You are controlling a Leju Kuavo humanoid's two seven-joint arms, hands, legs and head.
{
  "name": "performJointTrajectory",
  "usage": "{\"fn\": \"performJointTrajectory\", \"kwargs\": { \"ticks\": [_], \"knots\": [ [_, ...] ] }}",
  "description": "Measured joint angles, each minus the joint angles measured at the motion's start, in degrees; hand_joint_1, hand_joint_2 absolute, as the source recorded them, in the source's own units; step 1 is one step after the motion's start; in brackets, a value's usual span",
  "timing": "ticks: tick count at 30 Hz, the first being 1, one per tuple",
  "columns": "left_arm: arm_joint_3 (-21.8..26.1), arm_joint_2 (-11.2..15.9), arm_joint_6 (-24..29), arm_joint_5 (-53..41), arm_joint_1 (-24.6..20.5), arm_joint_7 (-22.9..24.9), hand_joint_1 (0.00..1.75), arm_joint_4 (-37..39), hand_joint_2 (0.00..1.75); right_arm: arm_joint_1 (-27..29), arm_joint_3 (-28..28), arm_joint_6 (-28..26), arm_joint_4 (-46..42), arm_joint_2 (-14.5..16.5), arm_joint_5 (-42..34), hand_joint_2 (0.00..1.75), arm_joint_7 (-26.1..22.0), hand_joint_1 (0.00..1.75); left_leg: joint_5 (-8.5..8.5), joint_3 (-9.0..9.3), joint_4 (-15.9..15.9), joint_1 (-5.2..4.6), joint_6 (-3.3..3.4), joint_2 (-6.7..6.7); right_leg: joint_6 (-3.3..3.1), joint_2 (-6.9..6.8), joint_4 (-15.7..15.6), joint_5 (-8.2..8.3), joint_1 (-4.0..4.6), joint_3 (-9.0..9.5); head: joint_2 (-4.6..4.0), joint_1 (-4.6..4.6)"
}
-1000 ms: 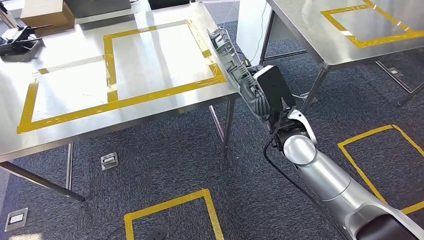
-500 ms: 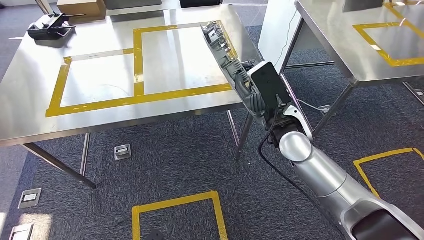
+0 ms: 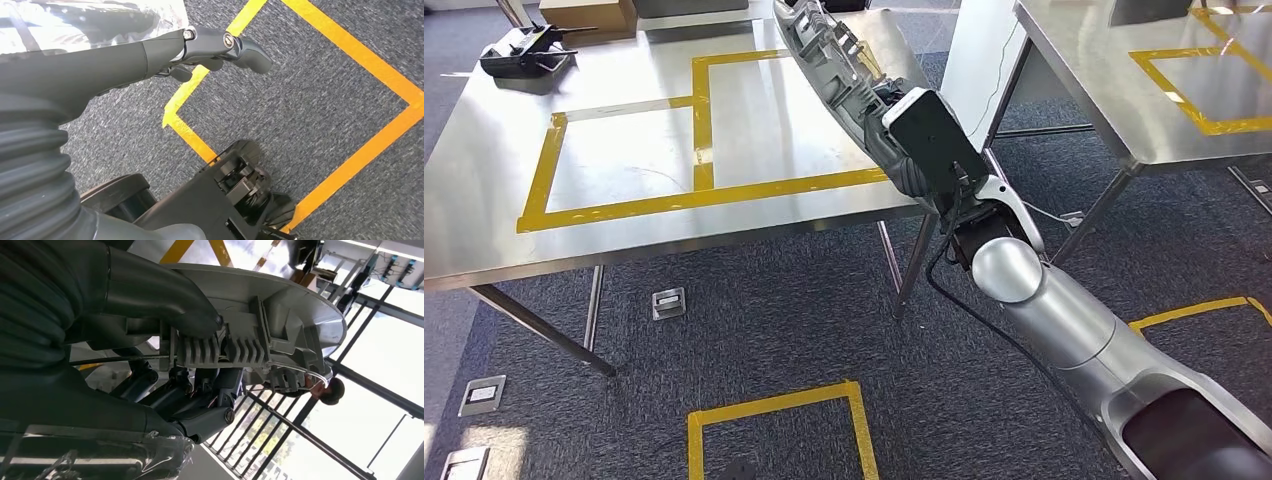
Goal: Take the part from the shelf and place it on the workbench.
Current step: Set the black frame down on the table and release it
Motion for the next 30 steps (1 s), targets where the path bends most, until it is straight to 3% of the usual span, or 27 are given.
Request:
{"fn": "performJointTrajectory", "kwargs": {
  "ticks": [13, 18, 20, 23, 24, 25, 27, 28, 30],
  "knots": [
    [0.35, -0.02, -0.68, -1.05, -0.26, 0.02, 0.00, 0.02, 1.75, -2.42, 3.62, 1.86, -0.39, 2.62, 0.13, 1.75, -1.88, 1.75, 0.13, 0.10, -0.19, 0.14, -0.18, 0.00, -0.04, 0.01, 0.02, -0.02, 0.13, 0.01, -0.01, 0.00],
    [0.45, 0.01, -0.75, -1.25, -0.22, 0.07, 0.00, 0.02, 1.75, -2.43, 4.41, 2.03, -0.38, 3.23, -0.05, 1.75, -2.22, 1.75, 0.43, 0.78, -1.32, 0.19, 0.87, -0.30, 0.58, 0.13, -0.64, 0.00, -0.07, 0.48, 0.01, 0.02],
    [0.49, 0.01, -0.78, -1.33, -0.30, 0.05, 0.00, 0.02, 1.75, -2.48, 4.48, 2.05, -0.34, 3.28, -0.27, 1.75, -2.58, 1.75, 0.90, 1.68, -2.47, 0.66, 1.18, -0.58, 0.73, 1.88, 2.24, -1.71, -0.11, -0.73, 0.01, 0.23],
    [0.52, -0.04, -0.80, -1.49, -0.52, 0.04, 0.00, 0.00, 1.75, -2.40, 4.63, 2.03, -0.23, 3.17, -0.27, 1.75, -2.75, 1.75, 0.75, 1.94, -2.54, 0.83, 1.16, -1.22, 1.07, 3.61, 12.39, -5.41, -0.44, -6.52, 0.00, 0.66],
    [0.53, -0.06, -0.81, -1.57, -0.53, 0.08, 0.00, -0.01, 1.75, -2.35, 4.72, 2.02, -0.21, 3.16, -0.24, 1.75, -2.75, 1.75, 0.59, 2.00, -2.44, 0.90, 0.99, -1.53, 1.24, 3.65, 14.05, -5.23, -0.60, -7.87, 0.01, 0.71],
    [0.54, -0.07, -0.81, -1.66, -0.53, 0.14, 0.00, -0.01, 1.75, -2.34, 4.80, 1.99, -0.20, 3.16, -0.22, 1.75, -2.75, 1.75, 0.38, 2.10, -2.28, 1.03, 0.72, -1.83, 1.40, 3.67, 13.68, -3.96, -0.77, -8.19, 0.01, 0.71],
    [0.61, -0.07, -0.82, -1.77, -0.54, 0.22, 0.00, 0.00, 1.75, -2.29, 4.89, 1.97, -0.19, 3.13, -0.20, 1.75, -2.74, 1.75, -0.39, 2.30, -1.59, 1.50, -0.12, -2.43, 1.79, 3.89, 7.53, 0.50, -1.14, -5.93, 0.01, 0.73],
    [0.67, -0.05, -0.82, -1.81, -0.61, 0.22, 0.00, 0.01, 1.75, -2.28, 4.93, 1.96, -0.17, 3.10, -0.20, 1.75, -2.73, 1.75, -0.84, 2.22, -1.04, 1.67, -0.64, -2.66, 1.88, 4.28, 4.24, 1.96, -1.20, -4.52, 0.01, 0.83],
    [0.78, -0.01, -0.87, -1.90, -0.69, 0.19, 0.00, 0.02, 1.75, -2.17, 5.01, 1.94, -0.11, 3.08, -0.19, 1.75, -2.74, 1.75, -1.35, 1.88, -0.38, 1.82, -1.50, -3.03, 1.33, 4.96, 1.14, 2.45, -1.11, -3.16, 0.01, 0.84]
  ]
}}
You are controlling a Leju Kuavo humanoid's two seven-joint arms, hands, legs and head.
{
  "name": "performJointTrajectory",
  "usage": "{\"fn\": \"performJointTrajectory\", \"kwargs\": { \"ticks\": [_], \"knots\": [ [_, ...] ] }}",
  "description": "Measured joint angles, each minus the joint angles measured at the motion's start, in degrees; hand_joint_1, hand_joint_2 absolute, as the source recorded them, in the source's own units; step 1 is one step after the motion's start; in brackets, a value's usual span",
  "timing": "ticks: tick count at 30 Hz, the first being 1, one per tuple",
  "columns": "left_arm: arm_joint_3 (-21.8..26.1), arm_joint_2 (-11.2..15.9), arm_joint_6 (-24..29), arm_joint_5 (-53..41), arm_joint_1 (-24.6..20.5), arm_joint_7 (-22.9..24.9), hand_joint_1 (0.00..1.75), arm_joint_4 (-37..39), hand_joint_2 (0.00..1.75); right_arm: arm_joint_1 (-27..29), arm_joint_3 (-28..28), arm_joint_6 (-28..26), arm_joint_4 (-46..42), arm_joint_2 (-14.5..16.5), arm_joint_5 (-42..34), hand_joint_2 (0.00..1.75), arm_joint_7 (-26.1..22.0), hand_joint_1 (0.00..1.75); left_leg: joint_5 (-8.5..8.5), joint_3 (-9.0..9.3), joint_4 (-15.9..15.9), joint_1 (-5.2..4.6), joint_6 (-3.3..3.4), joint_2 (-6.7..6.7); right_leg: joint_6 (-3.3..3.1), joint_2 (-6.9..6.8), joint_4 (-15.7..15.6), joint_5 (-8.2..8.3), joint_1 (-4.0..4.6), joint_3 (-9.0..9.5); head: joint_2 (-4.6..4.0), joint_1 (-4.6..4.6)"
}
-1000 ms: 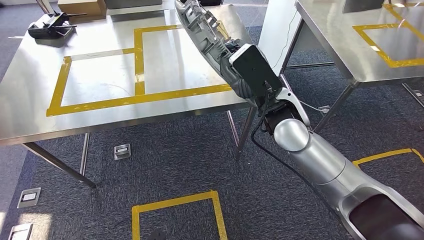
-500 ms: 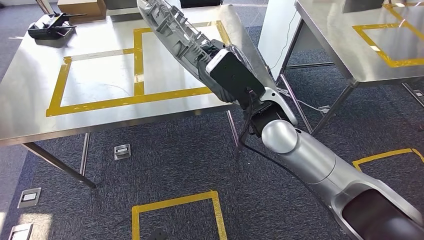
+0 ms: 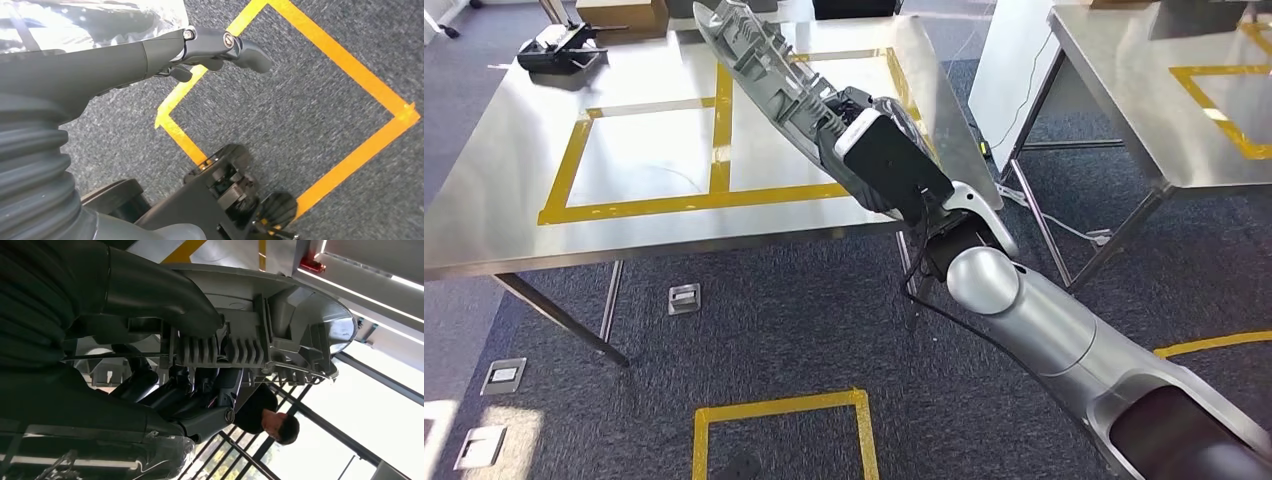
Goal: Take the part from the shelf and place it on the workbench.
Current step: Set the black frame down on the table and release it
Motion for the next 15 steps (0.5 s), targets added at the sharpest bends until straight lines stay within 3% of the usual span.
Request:
{"fn": "performJointTrajectory", "kwargs": {
  "ticks": [2, 5, 9, 13, 15],
  "knots": [
    [0.06, 0.00, -0.09, -0.04, 0.10, -0.02, 0.00, 0.00, 1.75, 0.16, 0.04, -0.05, 0.15, -0.07, 0.01, 1.75, -0.02, 1.75, 0.09, -0.16, 0.02, 0.01, -0.15, -0.18, -0.77, 0.09, -0.16, -0.30, 0.12, -0.04, 0.00, -0.18],
    [0.10, 0.01, -0.30, -0.02, 0.27, -0.03, 0.00, 0.00, 1.75, 0.38, 0.06, -0.14, 0.43, -0.16, 0.05, 1.75, 0.00, 1.75, 0.63, -0.13, -0.09, -0.05, 0.04, -0.18, -1.17, 0.06, -0.28, -0.34, 0.11, -0.05, -0.01, -0.31],
    [0.17, 0.03, -0.66, -0.03, 0.14, 0.09, 0.00, 0.00, 1.75, 0.49, 0.05, -0.27, 0.67, -0.18, 0.26, 1.75, 0.13, 1.75, 1.07, -0.13, -0.19, -0.06, -0.26, -0.16, -1.77, 0.16, -0.28, -0.50, 0.10, -0.06, -0.01, -0.30],
    [0.21, 0.19, -0.90, -0.17, 0.14, 0.09, 0.00, 0.01, 1.75, 0.81, 0.07, -0.32, 1.02, -0.25, 0.28, 1.75, 0.17, 1.75, 0.43, -0.08, -0.19, -0.24, 0.34, -0.14, -1.80, 0.15, -0.33, -0.53, -0.14, -0.15, -0.02, -0.49],
    [0.22, 0.26, -0.98, -0.31, 0.14, 0.08, 0.00, 0.01, 1.75, 0.99, 0.02, -0.34, 1.15, -0.32, 0.28, 1.75, 0.16, 1.75, 0.24, 0.08, -0.91, -0.45, 0.84, 0.01, -1.46, 0.11, -0.63, -0.12, -0.11, 0.04, -0.01, -0.56]
  ]
}}
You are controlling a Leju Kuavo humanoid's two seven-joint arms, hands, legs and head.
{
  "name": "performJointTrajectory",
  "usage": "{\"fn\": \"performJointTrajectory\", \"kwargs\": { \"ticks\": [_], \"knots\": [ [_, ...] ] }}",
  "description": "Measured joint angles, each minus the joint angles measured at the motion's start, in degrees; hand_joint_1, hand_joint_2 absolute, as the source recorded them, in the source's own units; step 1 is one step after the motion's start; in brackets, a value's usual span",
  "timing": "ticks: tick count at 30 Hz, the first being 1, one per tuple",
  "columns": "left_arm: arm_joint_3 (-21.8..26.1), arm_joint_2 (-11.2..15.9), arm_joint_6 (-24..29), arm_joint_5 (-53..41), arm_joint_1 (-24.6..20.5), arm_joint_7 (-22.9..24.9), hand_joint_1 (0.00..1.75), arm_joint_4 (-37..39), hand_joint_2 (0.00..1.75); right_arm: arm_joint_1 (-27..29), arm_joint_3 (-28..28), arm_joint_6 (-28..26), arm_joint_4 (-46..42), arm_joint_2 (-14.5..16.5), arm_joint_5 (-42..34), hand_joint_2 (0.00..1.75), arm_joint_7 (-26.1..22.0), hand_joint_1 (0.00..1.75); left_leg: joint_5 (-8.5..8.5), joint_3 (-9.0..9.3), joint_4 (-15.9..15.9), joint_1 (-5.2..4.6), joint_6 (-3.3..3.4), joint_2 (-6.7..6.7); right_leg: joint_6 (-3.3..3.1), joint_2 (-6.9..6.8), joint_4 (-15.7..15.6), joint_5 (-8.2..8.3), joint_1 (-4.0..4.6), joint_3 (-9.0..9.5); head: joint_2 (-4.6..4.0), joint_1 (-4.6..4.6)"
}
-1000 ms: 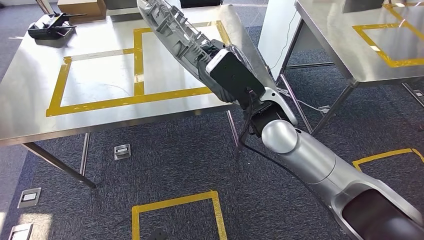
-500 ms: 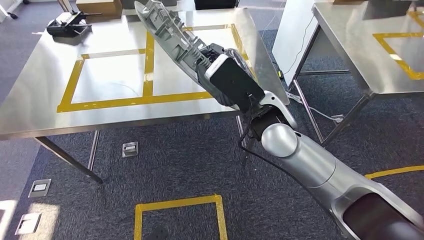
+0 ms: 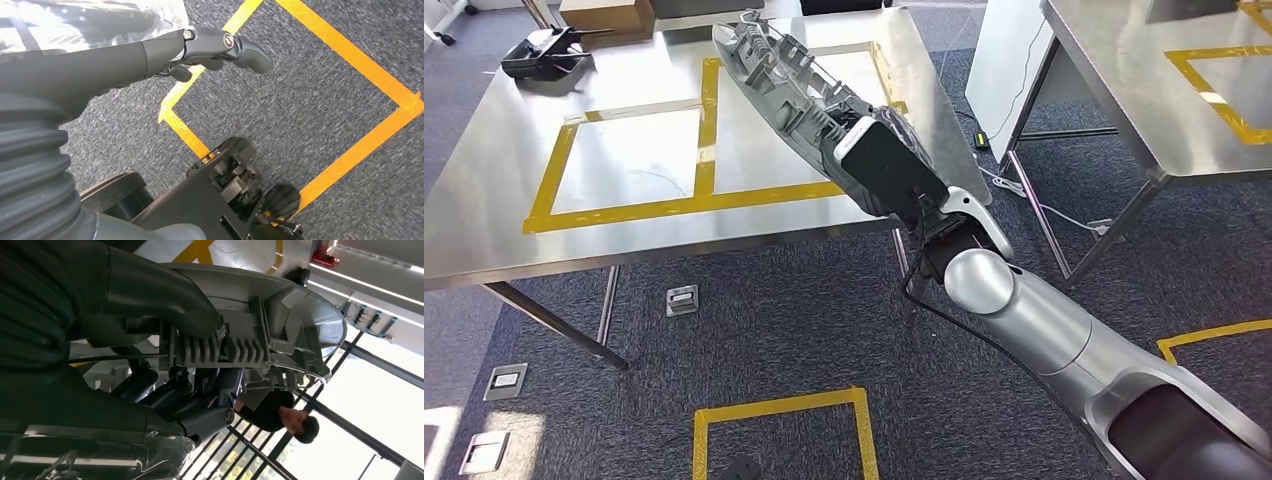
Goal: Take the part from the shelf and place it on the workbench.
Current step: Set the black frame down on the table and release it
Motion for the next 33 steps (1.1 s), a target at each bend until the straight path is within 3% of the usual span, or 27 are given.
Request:
{"fn": "performJointTrajectory", "kwargs": {
  "ticks": [2, 4, 7, 8, 9, 12, 14, 16, 18, 19, 20, 22, 24, 25, 26, 27, 29, 30, 33],
  "knots": [
    [0.03, -0.05, -0.04, -0.13, -0.05, -0.05, 0.00, -0.03, 1.75, 0.04, -0.12, -0.03, 0.02, -0.07, 0.01, 1.75, 0.01, 1.75, 0.11, 1.13, -1.86, 0.00, 0.43, 0.35, 0.47, -0.16, -0.46, 0.42, 0.12, 0.64, 0.01, 0.02],
    [0.13, -0.10, -0.04, -0.22, -0.08, -0.06, 0.00, -0.03, 1.75, -0.12, -0.23, -0.04, 0.02, -0.10, 0.02, 1.75, 0.04, 1.75, 0.34, 2.69, -3.18, 0.34, 0.45, 0.57, 0.76, -0.41, 1.37, -0.60, 0.21, 0.11, 0.00, 0.29],
    [0.39, -0.15, -0.06, -0.30, -0.10, -0.03, 0.00, -0.03, 1.75, -0.19, -0.25, -0.03, 0.02, -0.14, 0.02, 1.75, 0.05, 1.75, -0.15, 3.88, -3.12, 0.62, 0.24, 0.60, 1.46, -0.73, 10.30, -4.14, 0.07, -4.78, 0.00, 0.67],
    [0.46, -0.19, -0.07, -0.32, -0.06, -0.02, 0.00, -0.03, 1.75, -0.16, -0.24, -0.03, 0.03, -0.14, 0.02, 1.75, 0.07, 1.75, -0.52, 4.26, -3.01, 0.73, 0.11, 0.54, 1.70, -0.80, 12.15, -4.38, -0.01, -6.05, 0.01, 0.71],
    [0.52, -0.21, -0.08, -0.32, 0.00, -0.01, 0.00, -0.03, 1.75, -0.15, -0.23, -0.02, 0.03, -0.15, 0.02, 1.75, 0.10, 1.75, -0.96, 4.69, -2.85, 0.91, -0.10, 0.42, 1.93, -0.85, 12.14, -3.60, -0.11, -6.43, 0.00, 0.79],
    [0.78, -0.19, -0.06, -0.33, 0.09, -0.08, 0.00, -0.02, 1.75, -0.13, -0.30, -0.02, 0.06, -0.20, 0.02, 1.75, 0.13, 1.75, -2.93, 6.18, -1.86, 1.71, -1.40, -0.07, 2.93, -0.58, 3.58, 1.80, -0.48, -3.10, 0.00, 0.97],
    [0.89, -0.15, -0.09, -0.37, 0.01, -0.20, 0.00, -0.01, 1.75, -0.11, -0.31, 0.02, 0.11, -0.28, 0.02, 1.75, 0.01, 1.75, -3.98, 6.23, -1.24, 1.96, -2.44, -0.22, 2.04, -0.02, 0.69, 2.04, -0.19, -1.87, 0.00, 1.17],
    [0.92, -0.17, -0.11, -0.47, 0.09, -0.24, 0.00, -0.02, 1.75, -0.05, -0.38, 0.02, 0.15, -0.41, 0.02, 1.75, -0.04, 1.75, -4.39, 6.25, -1.31, 1.97, -3.16, -0.24, 0.21, 0.04, 0.90, 1.04, 0.13, -1.82, 0.01, 1.18],
    [0.94, -0.22, -0.10, -0.55, 0.18, -0.26, 0.00, -0.03, 1.75, 0.03, -0.55, -0.02, 0.10, -0.53, 0.03, 1.75, 0.01, 1.75, -4.11, 5.73, 0.10, 1.95, -3.37, 0.31, -0.69, -0.25, 0.73, 0.55, 0.06, -1.05, 0.01, 0.97],
    [0.96, -0.23, -0.10, -0.57, 0.12, -0.27, 0.00, -0.03, 1.75, 0.04, -0.57, -0.02, 0.06, -0.54, 0.04, 1.75, 0.03, 1.75, -3.88, 4.26, 2.57, 1.82, -3.32, 0.89, -1.02, -0.38, 0.48, 0.28, 0.05, -0.42, 0.00, 0.82],
    [0.97, -0.24, -0.10, -0.57, 0.04, -0.28, 0.00, -0.03, 1.75, 0.12, -0.57, -0.02, 0.04, -0.55, 0.05, 1.75, 0.08, 1.75, -4.00, 1.90, 6.21, 1.62, -3.18, 1.50, -1.31, -0.55, 0.17, -0.03, 0.11, 0.22, 0.00, 0.65],
    [1.01, -0.25, -0.10, -0.57, 0.04, -0.25, 0.00, -0.03, 1.75, 0.30, -0.54, -0.03, 0.05, -0.56, 0.15, 1.75, 0.22, 1.75, -5.87, -3.79, 13.70, 1.06, -2.82, 2.19, -1.74, -0.80, -0.20, -0.85, 0.47, 1.42, 0.00, 0.38],
    [1.07, -0.25, -0.10, -0.58, 0.23, -0.21, 0.00, -0.03, 1.75, 0.43, -0.52, -0.04, 0.05, -0.56, 0.25, 1.75, 0.32, 1.75, -7.36, -7.47, 16.09, 0.49, -2.15, 2.22, -1.98, -0.84, -0.31, -1.97, 0.98, 2.88, 0.00, 0.29],
    [1.11, -0.25, -0.10, -0.60, 0.30, -0.21, 0.00, -0.03, 1.75, 0.47, -0.52, -0.04, 0.05, -0.56, 0.26, 1.75, 0.33, 1.75, -6.55, -7.98, 14.64, 0.14, -1.58, 2.22, -2.04, -0.84, -0.32, -2.66, 1.27, 3.85, 0.00, 0.26],
    [1.16, -0.25, -0.10, -0.62, 0.33, -0.21, 0.00, -0.03, 1.75, 0.50, -0.52, -0.04, 0.04, -0.55, 0.26, 1.75, 0.33, 1.75, -4.28, -7.72, 11.73, -0.29, -0.83, 2.22, -2.08, -0.88, -0.35, -3.44, 1.55, 4.98, 0.00, 0.24],
    [1.22, -0.21, -0.10, -0.65, 0.39, -0.22, 0.00, -0.02, 1.75, 0.51, -0.53, -0.04, 0.06, -0.57, 0.26, 1.75, 0.33, 1.75, -0.75, -7.15, 8.00, -0.84, 0.06, 2.26, -2.09, -0.96, -0.39, -4.24, 1.76, 6.08, -0.01, 0.24],
    [1.31, -0.14, -0.10, -0.67, 0.42, -0.23, 0.00, -0.01, 1.75, 0.48, -0.50, -0.04, 0.08, -0.56, 0.26, 1.75, 0.38, 1.75, 4.14, -5.96, 2.58, -1.82, 1.42, 2.45, -1.72, -1.03, -0.59, -5.56, 2.05, 7.54, -0.01, 0.25],
    [1.34, -0.12, -0.09, -0.68, 0.43, -0.23, 0.00, 0.00, 1.75, 0.47, -0.53, -0.05, 0.09, -0.56, 0.25, 1.75, 0.47, 1.75, 5.00, -5.61, 1.38, -2.17, 1.81, 2.50, -1.42, -1.07, -0.64, -5.91, 2.06, 7.87, -0.01, 0.25],
    [1.50, -0.16, -0.07, -0.71, 0.41, -0.24, 0.00, -0.01, 1.75, 0.40, -0.68, -0.05, 0.03, -0.54, 0.16, 1.75, 0.82, 1.75, 4.15, -4.23, 0.52, -2.18, 2.50, 2.29, -0.48, -1.19, 0.18, -6.09, 1.97, 8.10, 0.01, 0.21]
  ]
}}
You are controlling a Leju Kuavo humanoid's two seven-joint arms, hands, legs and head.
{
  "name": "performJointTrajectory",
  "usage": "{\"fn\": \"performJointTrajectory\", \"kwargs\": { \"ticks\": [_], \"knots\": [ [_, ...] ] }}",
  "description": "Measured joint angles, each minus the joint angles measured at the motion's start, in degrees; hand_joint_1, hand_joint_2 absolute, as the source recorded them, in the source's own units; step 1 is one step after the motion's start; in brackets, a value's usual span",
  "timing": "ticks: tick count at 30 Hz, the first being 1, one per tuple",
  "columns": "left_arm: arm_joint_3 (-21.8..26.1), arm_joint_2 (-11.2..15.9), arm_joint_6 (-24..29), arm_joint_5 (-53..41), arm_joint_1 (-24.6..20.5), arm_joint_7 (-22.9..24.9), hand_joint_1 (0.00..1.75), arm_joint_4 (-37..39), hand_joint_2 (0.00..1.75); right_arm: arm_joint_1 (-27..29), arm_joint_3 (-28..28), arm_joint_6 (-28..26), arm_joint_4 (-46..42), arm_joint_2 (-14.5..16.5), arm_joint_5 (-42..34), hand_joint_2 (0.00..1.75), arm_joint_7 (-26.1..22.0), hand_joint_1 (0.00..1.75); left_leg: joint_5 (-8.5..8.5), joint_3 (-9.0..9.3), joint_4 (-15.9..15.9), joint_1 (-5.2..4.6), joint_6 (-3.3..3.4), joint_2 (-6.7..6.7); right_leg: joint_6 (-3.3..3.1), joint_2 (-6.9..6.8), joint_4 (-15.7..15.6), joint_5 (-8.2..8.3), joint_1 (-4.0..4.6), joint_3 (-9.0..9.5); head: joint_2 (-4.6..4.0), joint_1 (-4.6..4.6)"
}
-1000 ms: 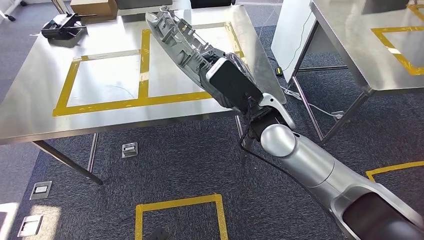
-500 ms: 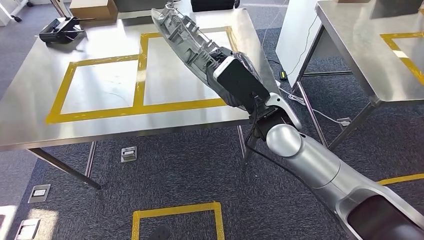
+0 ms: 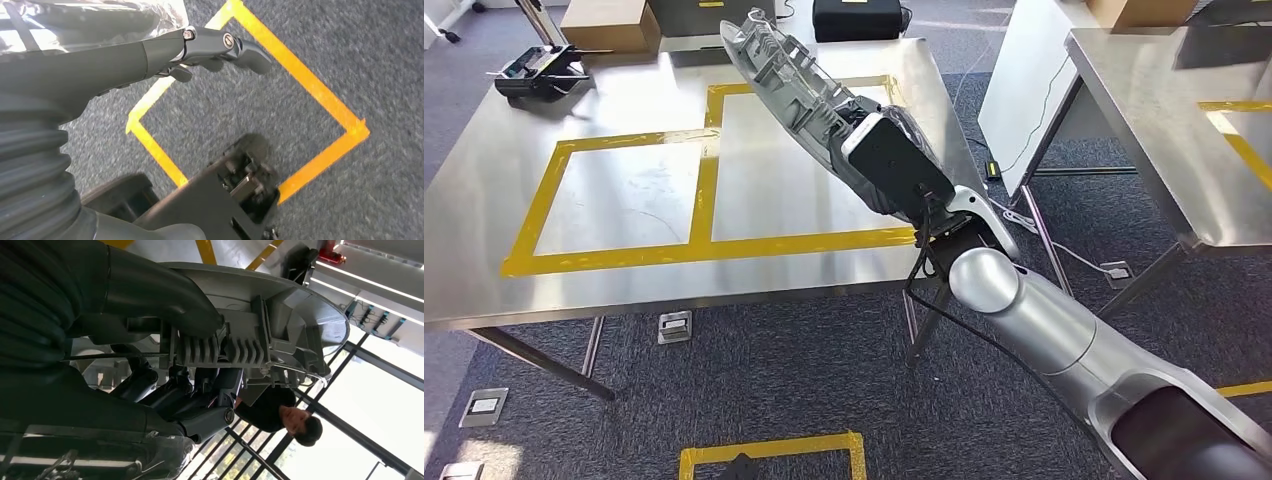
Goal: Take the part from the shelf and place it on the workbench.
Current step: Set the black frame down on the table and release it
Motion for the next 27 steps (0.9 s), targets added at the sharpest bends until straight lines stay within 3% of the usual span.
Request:
{"fn": "performJointTrajectory", "kwargs": {
  "ticks": [2, 5, 6, 7, 10, 11, 12, 15, 17, 20, 21, 22, 23, 25, 27],
  "knots": [
    [0.19, 0.04, 0.03, -0.01, -0.10, -0.02, 0.00, 0.00, 1.75, 0.00, -0.02, 0.02, -0.02, 0.00, -0.10, 1.75, 0.09, 1.75, -0.51, 0.95, -0.31, 0.30, 0.49, -0.10, 0.52, 0.03, 4.54, -0.45, -0.06, -2.55, 0.00, 0.15],
    [0.41, -0.02, 0.01, -0.02, -0.08, -0.03, 0.00, 0.00, 1.75, 0.28, 0.03, 0.03, 0.09, -0.03, -0.13, 1.75, 0.11, 1.75, -1.73, 1.87, -0.31, 0.31, 0.74, -0.17, 0.98, 0.07, 13.98, -3.84, -0.22, -10.06, 0.00, 0.34],
    [0.46, -0.04, 0.01, -0.03, 0.04, -0.04, 0.00, 0.00, 1.75, 0.38, 0.04, 0.03, 0.15, -0.06, -0.13, 1.75, 0.10, 1.75, -2.23, 2.37, -0.27, 0.30, 0.72, -0.24, 0.99, 0.08, 14.87, -4.23, -0.22, -11.72, 0.00, 0.35],
    [0.53, -0.04, 0.00, -0.04, 0.16, -0.05, 0.00, 0.00, 1.75, 0.42, 0.05, 0.03, 0.20, -0.09, -0.13, 1.75, 0.08, 1.75, -2.76, 2.99, -0.21, 0.29, 0.69, -0.33, 0.91, 0.09, 13.89, -3.31, -0.19, -12.42, 0.00, 0.36],
    [0.74, -0.25, 0.01, -0.11, 0.27, -0.10, 0.00, -0.02, 1.75, 0.31, 0.06, 0.03, 0.25, -0.14, -0.13, 1.75, 0.10, 1.75, -4.43, 4.89, 0.00, 0.33, 0.34, -0.58, 0.20, 0.18, 3.48, 5.42, 0.25, -10.69, -0.01, 0.37],
    [0.78, -0.38, 0.01, -0.15, 0.24, -0.10, 0.00, -0.03, 1.75, 0.24, 0.08, 0.04, 0.26, -0.15, -0.13, 1.75, 0.15, 1.75, -4.83, 5.16, 0.01, 0.37, 0.10, -0.65, -0.17, 0.24, 0.74, 7.47, 0.49, -10.09, -0.01, 0.37],
    [0.79, -0.49, -0.01, -0.20, 0.24, -0.09, 0.00, -0.03, 1.75, 0.16, 0.09, 0.06, 0.25, -0.16, -0.13, 1.75, 0.19, 1.75, -5.08, 5.35, 0.02, 0.40, -0.20, -0.71, -0.55, 0.28, -0.77, 8.43, 0.71, -9.79, -0.01, 0.38],
    [0.81, -0.71, -0.07, -0.33, 0.22, -0.08, 0.00, -0.04, 1.75, -0.03, 0.02, 0.09, 0.19, -0.21, -0.13, 1.75, 0.31, 1.75, -5.54, 5.96, -0.05, 0.38, -0.95, -0.76, -1.53, 0.07, -2.09, 8.31, 0.70, -8.71, 0.00, 0.44],
    [0.83, -0.72, -0.04, -0.38, 0.15, -0.04, 0.00, -0.04, 1.75, -0.03, 0.04, 0.10, 0.21, -0.24, -0.13, 1.75, 0.42, 1.75, -6.76, 4.84, 2.60, 0.37, -1.43, -0.63, -1.87, -0.10, -3.04, 8.31, 0.26, -7.41, 0.00, 0.17],
    [0.85, -0.62, 0.00, -0.45, 0.25, -0.01, 0.00, -0.03, 1.75, 0.17, 0.17, 0.10, 0.31, -0.24, -0.13, 1.75, 0.45, 1.75, -10.16, -1.08, 12.46, 0.81, -2.15, -0.47, -1.98, -0.21, -3.25, 7.75, -0.08, -6.60, -0.01, -0.10],
    [0.85, -0.60, 0.01, -0.51, 0.33, -0.01, 0.00, -0.02, 1.75, 0.24, 0.17, 0.10, 0.35, -0.24, -0.13, 1.75, 0.45, 1.75, -10.31, -2.68, 14.24, 1.03, -2.50, -0.45, -1.86, -0.20, -3.12, 7.45, -0.21, -6.49, 0.00, -0.13],
    [0.85, -0.58, 0.01, -0.57, 0.37, -0.02, 0.00, -0.02, 1.75, 0.27, 0.17, 0.10, 0.37, -0.24, -0.13, 1.75, 0.46, 1.75, -9.30, -3.29, 13.91, 1.29, -2.92, -0.41, -1.66, -0.16, -2.92, 7.12, -0.42, -6.34, -0.01, -0.11],
    [0.86, -0.58, 0.01, -0.62, 0.38, -0.01, 0.00, -0.02, 1.75, 0.27, 0.18, 0.09, 0.38, -0.24, -0.13, 1.75, 0.49, 1.75, -7.19, -2.83, 11.52, 1.60, -3.39, -0.32, -1.38, -0.13, -2.65, 6.72, -0.67, -6.13, -0.01, -0.13],
    [0.91, -0.64, 0.01, -0.64, 0.33, 0.18, 0.00, -0.02, 1.75, 0.25, 0.18, 0.10, 0.39, -0.23, -0.13, 1.75, 0.59, 1.75, -3.03, -0.46, 4.41, 2.04, -4.27, -0.06, -0.64, -0.09, -1.98, 5.82, -1.14, -5.63, -0.01, -0.23],
    [1.01, -0.72, 0.01, -0.65, 0.25, 0.41, 0.00, -0.01, 1.75, 0.17, 0.18, 0.13, 0.43, -0.20, -0.12, 1.75, 0.85, 1.75, -1.96, 1.03, 0.56, 1.85, -3.67, 0.13, 0.20, -0.08, -1.47, 5.15, -1.20, -5.53, -0.01, -0.46]
  ]
}}
